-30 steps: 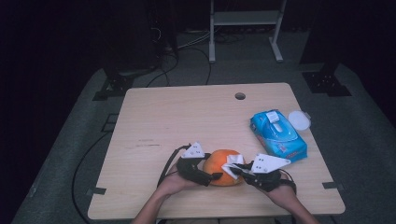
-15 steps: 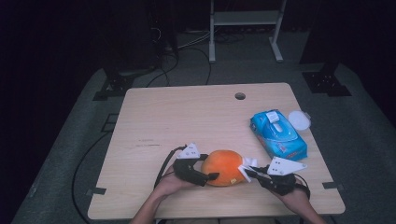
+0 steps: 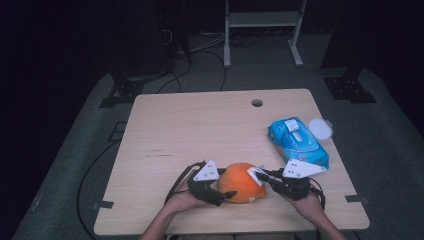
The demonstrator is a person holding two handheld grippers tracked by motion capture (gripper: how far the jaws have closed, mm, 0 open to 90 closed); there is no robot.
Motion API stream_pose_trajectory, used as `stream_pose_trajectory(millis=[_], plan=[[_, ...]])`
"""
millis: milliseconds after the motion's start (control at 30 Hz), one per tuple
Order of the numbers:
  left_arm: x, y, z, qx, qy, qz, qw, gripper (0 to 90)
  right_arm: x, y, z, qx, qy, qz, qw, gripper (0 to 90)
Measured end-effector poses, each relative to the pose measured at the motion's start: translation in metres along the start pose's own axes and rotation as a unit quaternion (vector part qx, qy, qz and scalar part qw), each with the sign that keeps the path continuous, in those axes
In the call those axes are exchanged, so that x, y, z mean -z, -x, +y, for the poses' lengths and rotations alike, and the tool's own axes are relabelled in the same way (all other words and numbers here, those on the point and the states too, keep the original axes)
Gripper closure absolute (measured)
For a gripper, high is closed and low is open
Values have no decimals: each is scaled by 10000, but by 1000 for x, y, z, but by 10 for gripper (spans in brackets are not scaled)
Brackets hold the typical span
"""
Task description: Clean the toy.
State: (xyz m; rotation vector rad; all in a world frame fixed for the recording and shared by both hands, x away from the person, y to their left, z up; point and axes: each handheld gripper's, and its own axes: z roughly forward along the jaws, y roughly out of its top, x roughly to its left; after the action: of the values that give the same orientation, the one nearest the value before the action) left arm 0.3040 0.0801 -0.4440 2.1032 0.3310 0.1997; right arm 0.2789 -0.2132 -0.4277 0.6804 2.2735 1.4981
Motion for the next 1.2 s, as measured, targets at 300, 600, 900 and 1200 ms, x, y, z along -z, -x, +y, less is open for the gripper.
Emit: stream_pose_trajectory(millis=[300, 600, 900, 1200], plan=[[-1, -2, 6, 177, -4, -11, 9998, 181, 10, 2, -15, -147, -251, -79, 9995, 837], [-2, 8, 13, -293, -116, 42, 9995, 196, -1, -11, 12, 200, -11, 94, 9998, 837], [-5, -9, 6, 869, -70, -383, 9955, 92, 6, -2, 1, 69, -76, -22, 9999, 837], [-4, 9, 31, 249, -102, -38, 9996, 313, 0, -31, 28, 692, -15, 110, 9975, 837]])
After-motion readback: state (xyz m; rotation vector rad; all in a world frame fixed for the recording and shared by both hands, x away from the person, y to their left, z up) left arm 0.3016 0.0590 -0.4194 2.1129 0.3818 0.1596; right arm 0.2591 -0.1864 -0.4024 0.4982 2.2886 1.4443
